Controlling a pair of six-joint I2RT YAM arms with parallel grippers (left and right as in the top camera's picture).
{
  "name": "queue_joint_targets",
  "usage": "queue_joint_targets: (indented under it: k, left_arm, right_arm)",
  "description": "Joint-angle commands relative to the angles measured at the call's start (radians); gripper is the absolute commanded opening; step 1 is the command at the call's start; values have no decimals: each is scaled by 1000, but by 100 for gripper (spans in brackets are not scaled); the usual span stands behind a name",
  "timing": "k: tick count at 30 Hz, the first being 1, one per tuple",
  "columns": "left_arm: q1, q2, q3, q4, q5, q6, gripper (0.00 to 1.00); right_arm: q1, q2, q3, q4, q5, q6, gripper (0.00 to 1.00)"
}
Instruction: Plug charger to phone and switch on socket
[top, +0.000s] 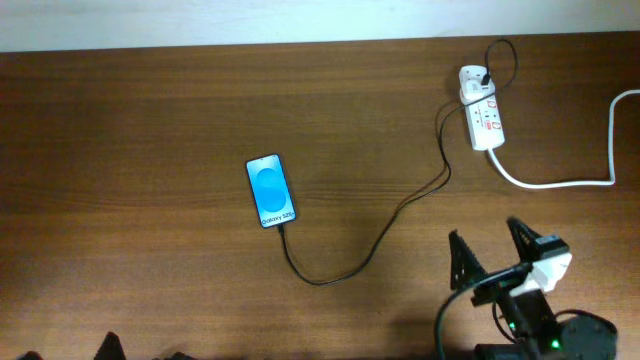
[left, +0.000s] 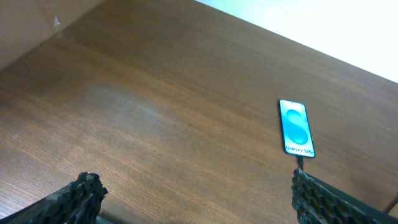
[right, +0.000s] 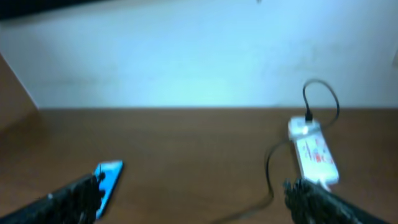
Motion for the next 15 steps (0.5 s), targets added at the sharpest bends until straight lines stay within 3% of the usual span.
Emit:
queue_joint_targets:
  k: [1,7,11,15]
  left_arm:
    - [3,2,1,-1,-4,12,99]
    - [3,2,1,0,-4,12,99]
    - [3,2,1,-1,-4,12,99]
    - [3,2,1,-1,-4,12,99]
  right_arm:
    - [7,-43,-105,93,46,0,99]
    - [7,-72,-224,211,191,64,99]
    - [7,-72,-335,384,204,69,98]
    - [7,-72,-385,402,213,87,98]
